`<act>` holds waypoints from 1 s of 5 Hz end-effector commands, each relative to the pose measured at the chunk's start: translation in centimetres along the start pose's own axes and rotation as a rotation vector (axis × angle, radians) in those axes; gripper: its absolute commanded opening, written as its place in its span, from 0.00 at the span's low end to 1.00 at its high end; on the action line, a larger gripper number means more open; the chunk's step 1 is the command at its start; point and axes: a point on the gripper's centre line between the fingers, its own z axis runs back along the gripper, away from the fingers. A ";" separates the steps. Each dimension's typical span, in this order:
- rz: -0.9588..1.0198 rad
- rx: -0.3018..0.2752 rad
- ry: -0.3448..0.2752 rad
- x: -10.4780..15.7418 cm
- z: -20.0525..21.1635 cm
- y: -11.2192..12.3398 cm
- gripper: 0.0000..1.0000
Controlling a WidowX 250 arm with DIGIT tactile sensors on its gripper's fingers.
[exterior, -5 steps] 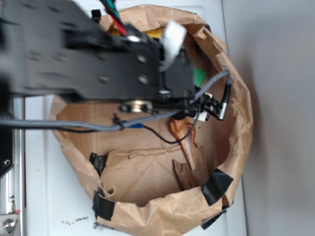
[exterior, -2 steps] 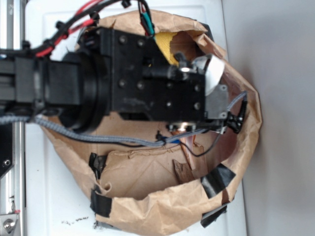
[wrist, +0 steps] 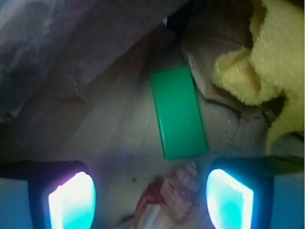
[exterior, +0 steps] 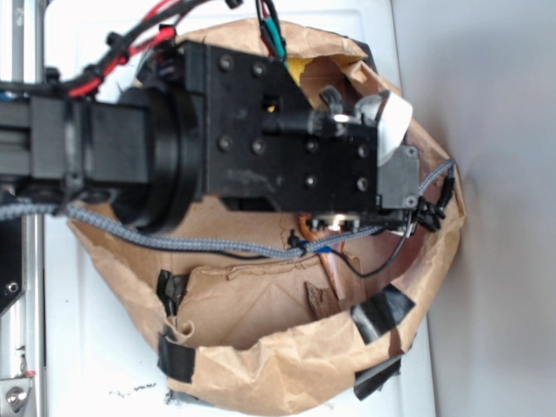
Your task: Grab the shell.
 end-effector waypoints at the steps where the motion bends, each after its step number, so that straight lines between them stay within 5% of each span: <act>1: -0.045 -0.034 -0.042 -2.2 -0.2 0.2 1.00; 4: -0.110 0.081 -0.141 -4.4 -5.3 0.8 1.00; 5: -0.099 0.086 -0.151 -4.2 -5.9 0.4 0.82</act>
